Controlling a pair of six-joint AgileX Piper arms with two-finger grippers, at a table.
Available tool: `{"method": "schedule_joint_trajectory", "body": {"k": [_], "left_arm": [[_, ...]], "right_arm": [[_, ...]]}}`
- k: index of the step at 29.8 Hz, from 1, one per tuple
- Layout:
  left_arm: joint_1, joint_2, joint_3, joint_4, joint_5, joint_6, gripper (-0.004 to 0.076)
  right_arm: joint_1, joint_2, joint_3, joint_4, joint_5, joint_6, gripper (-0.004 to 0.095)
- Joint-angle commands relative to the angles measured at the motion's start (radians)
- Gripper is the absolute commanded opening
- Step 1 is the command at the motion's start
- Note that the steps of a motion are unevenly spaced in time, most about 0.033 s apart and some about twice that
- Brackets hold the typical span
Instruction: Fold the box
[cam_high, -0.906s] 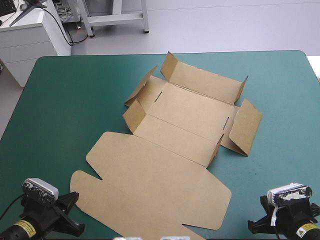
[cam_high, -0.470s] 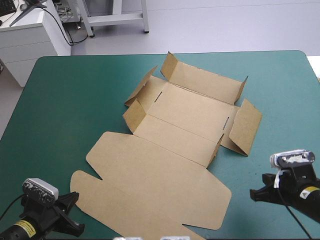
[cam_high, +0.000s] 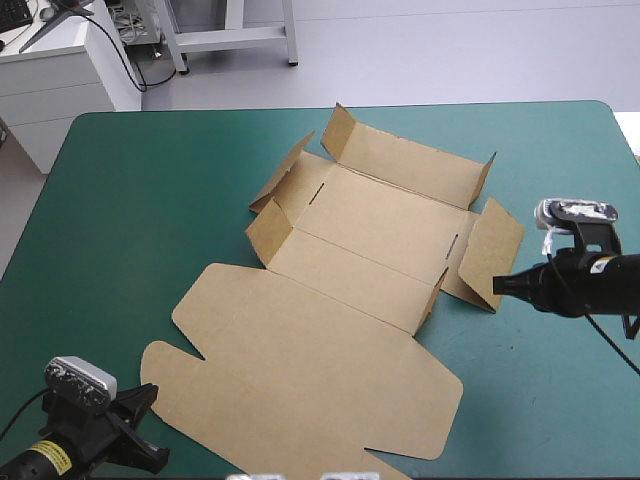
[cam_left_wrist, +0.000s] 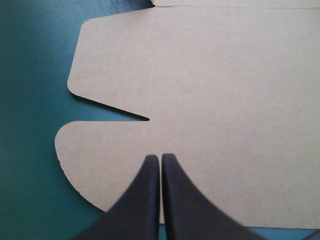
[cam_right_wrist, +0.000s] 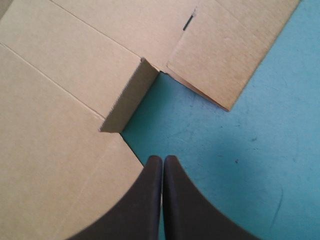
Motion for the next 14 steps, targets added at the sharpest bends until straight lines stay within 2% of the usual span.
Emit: {"method": "schedule_joint_trajectory", "body": {"k": [1, 7, 12, 14], "left_arm": [[-0.002, 0.012, -0.025, -0.017, -0.057, -0.004, -0.0008], [-0.002, 0.012, -0.025, -0.017, -0.057, -0.004, -0.0008], [-0.002, 0.012, -0.025, -0.017, -0.057, -0.004, -0.0008], [-0.002, 0.012, -0.025, -0.017, -0.057, -0.004, -0.0008]], "right_arm": [[0.018, 0.049, -0.07, 0.064, 0.005, 0.027, 0.0005], [0.235, 0.132, -0.073, -0.031, -0.033, 0.187, 0.0005], [0.4, 0.207, -0.073, -0.088, -0.192, 0.337, 0.0005], [0.423, 0.232, -0.074, -0.088, -0.207, 0.389, 0.0005]]}}
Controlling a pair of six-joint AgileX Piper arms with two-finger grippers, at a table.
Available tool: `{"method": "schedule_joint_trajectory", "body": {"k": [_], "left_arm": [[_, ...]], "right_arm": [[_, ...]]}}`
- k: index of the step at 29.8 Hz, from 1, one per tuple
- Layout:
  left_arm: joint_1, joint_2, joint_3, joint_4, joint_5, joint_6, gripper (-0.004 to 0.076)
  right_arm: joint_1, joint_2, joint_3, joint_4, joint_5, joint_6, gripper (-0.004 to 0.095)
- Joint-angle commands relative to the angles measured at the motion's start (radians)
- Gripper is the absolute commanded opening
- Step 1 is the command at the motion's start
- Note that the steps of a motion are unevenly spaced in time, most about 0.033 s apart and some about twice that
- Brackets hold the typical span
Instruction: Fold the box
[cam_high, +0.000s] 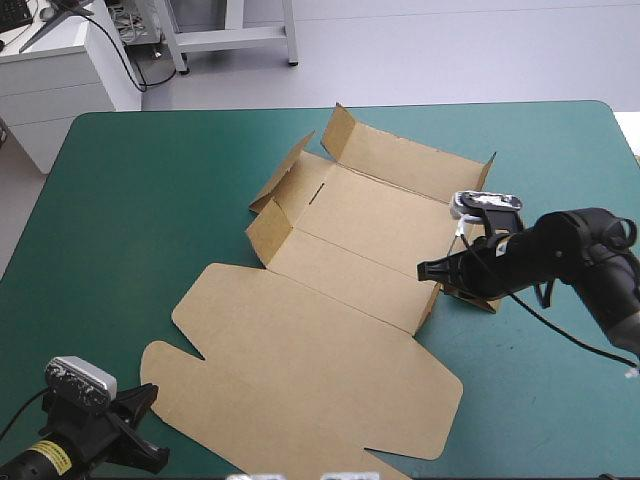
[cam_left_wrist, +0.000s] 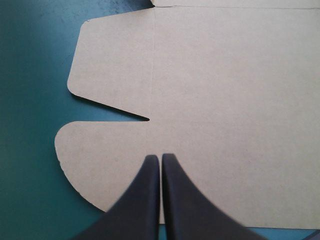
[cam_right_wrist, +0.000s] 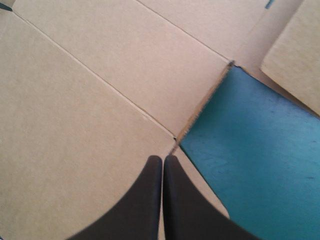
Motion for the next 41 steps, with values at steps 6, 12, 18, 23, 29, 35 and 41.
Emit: {"method": "schedule_joint_trajectory", "body": {"k": [6, 12, 18, 23, 29, 35, 41], "left_arm": [[-0.002, 0.012, -0.025, -0.017, -0.056, -0.004, -0.0008], [-0.002, 0.012, -0.025, -0.017, -0.056, -0.004, -0.0008], [-0.002, 0.012, -0.025, -0.017, -0.056, -0.004, -0.0008], [-0.002, 0.012, -0.025, -0.017, -0.056, -0.004, -0.0008], [-0.002, 0.012, -0.025, -0.017, -0.056, -0.004, -0.0008], [-0.002, 0.012, -0.025, -0.017, -0.056, -0.004, -0.0008], [-0.002, 0.012, -0.025, -0.017, -0.056, -0.004, -0.0008]], "right_arm": [[0.035, 0.065, -0.033, -0.071, -0.004, 0.233, 0.0135], [0.035, 0.069, -0.033, -0.095, -0.062, 0.307, 0.0452], [0.035, 0.134, -0.029, -0.102, -0.067, 0.354, 0.0493], [0.035, 0.234, -0.029, -0.067, -0.072, 0.373, 0.0492], [0.035, 0.31, -0.029, -0.054, -0.068, 0.373, 0.0489], [0.035, 0.315, -0.031, -0.033, -0.135, 0.376, 0.0408], [0.035, 0.315, -0.031, -0.082, -0.084, 0.406, 0.0048]]}}
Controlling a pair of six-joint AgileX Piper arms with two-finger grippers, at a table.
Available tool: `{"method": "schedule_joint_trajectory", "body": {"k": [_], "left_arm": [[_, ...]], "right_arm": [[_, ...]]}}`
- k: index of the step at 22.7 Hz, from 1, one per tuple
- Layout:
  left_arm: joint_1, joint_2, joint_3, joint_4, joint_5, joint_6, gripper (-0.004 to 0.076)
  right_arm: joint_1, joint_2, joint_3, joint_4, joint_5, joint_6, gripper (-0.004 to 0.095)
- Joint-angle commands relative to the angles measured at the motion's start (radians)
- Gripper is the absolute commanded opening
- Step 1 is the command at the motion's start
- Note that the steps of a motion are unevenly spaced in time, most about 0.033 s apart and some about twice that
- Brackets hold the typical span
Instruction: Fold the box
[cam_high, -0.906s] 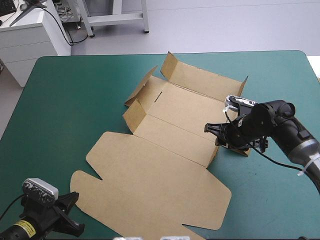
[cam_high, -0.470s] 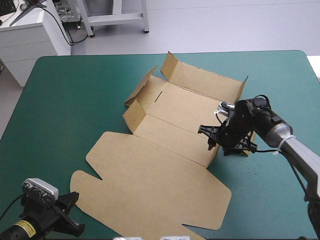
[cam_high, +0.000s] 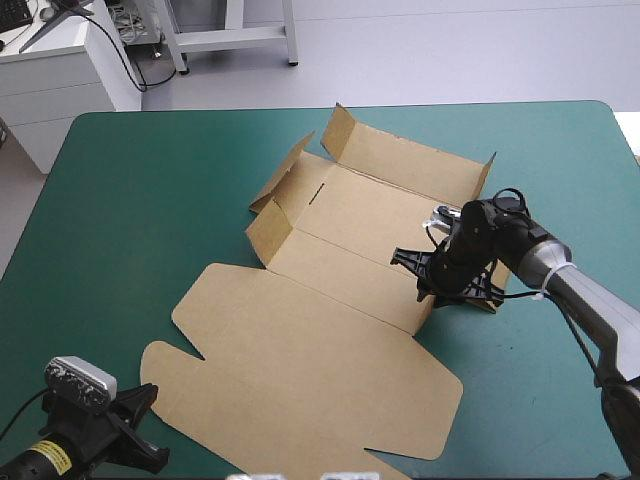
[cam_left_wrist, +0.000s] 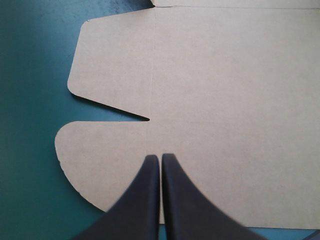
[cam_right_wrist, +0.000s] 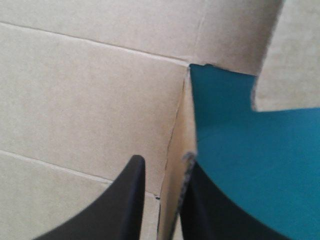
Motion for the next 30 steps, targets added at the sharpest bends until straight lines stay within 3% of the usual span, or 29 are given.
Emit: {"method": "schedule_joint_trajectory", "body": {"k": [1, 6, 12, 22, 26, 30], "left_arm": [[-0.002, 0.012, -0.025, -0.017, -0.056, -0.004, -0.0008], [-0.002, 0.012, -0.025, -0.017, -0.056, -0.004, -0.0008], [-0.002, 0.012, -0.025, -0.017, -0.056, -0.002, -0.0008], [-0.002, 0.012, -0.025, -0.017, -0.056, 0.001, -0.0008], [-0.002, 0.012, -0.025, -0.017, -0.056, 0.001, -0.0008], [-0.002, 0.012, -0.025, -0.017, -0.056, 0.001, -0.0008]], "right_arm": [[0.003, -0.034, -0.028, -0.041, 0.026, 0.006, -0.0013], [-0.003, -0.034, -0.041, -0.101, 0.079, -0.017, -0.0018], [-0.046, -0.027, -0.224, -0.219, 0.237, -0.147, -0.0017], [-0.06, 0.197, -0.522, -0.336, 0.231, -0.708, -0.0017], [-0.056, 0.296, -0.686, -0.313, 0.195, -0.915, -0.0017], [-0.056, 0.385, -0.838, -0.208, 0.153, -1.1, -0.0017]]}}
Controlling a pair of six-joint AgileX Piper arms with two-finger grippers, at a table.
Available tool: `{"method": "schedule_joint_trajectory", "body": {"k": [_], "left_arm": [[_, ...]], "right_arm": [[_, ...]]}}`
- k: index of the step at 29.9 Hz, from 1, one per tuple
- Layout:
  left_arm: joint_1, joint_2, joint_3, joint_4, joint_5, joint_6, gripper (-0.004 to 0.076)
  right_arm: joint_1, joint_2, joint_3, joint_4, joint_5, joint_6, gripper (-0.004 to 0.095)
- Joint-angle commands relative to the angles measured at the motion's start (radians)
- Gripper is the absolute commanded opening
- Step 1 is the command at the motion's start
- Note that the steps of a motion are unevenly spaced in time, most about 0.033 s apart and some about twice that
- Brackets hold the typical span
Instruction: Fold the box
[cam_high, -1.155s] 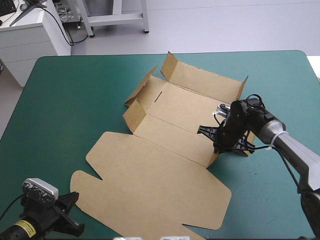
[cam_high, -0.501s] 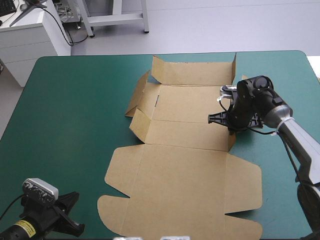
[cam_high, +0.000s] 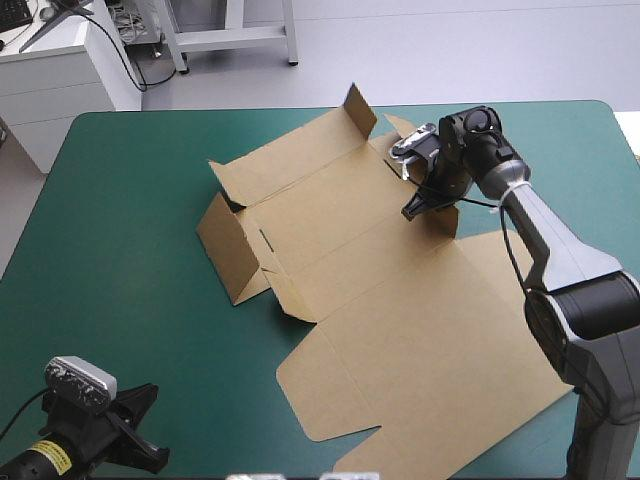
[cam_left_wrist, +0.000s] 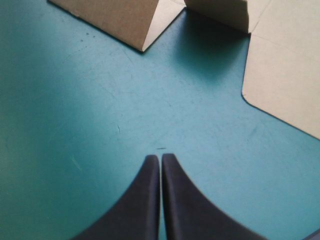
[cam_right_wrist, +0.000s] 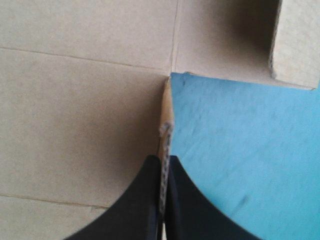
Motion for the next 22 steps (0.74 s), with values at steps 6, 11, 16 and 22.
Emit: {"method": "schedule_joint_trajectory", "body": {"k": [6, 11, 16, 22], "left_arm": [[-0.002, 0.012, -0.025, -0.017, -0.057, 0.001, -0.0008], [-0.002, 0.012, -0.025, -0.017, -0.057, 0.001, -0.0008], [-0.002, 0.012, -0.025, -0.017, -0.057, 0.001, -0.0008], [-0.002, 0.012, -0.025, -0.017, -0.057, 0.001, -0.0008]], "right_arm": [[0.056, 0.102, -0.277, 0.232, -0.105, -0.504, -0.0017], [0.139, 0.152, -0.322, 0.255, -0.129, -0.651, -0.0017], [0.2, 0.162, -0.324, 0.364, -0.124, -0.757, -0.0019], [0.262, 0.162, -0.324, 0.385, -0.017, -0.783, -0.0017]]}}
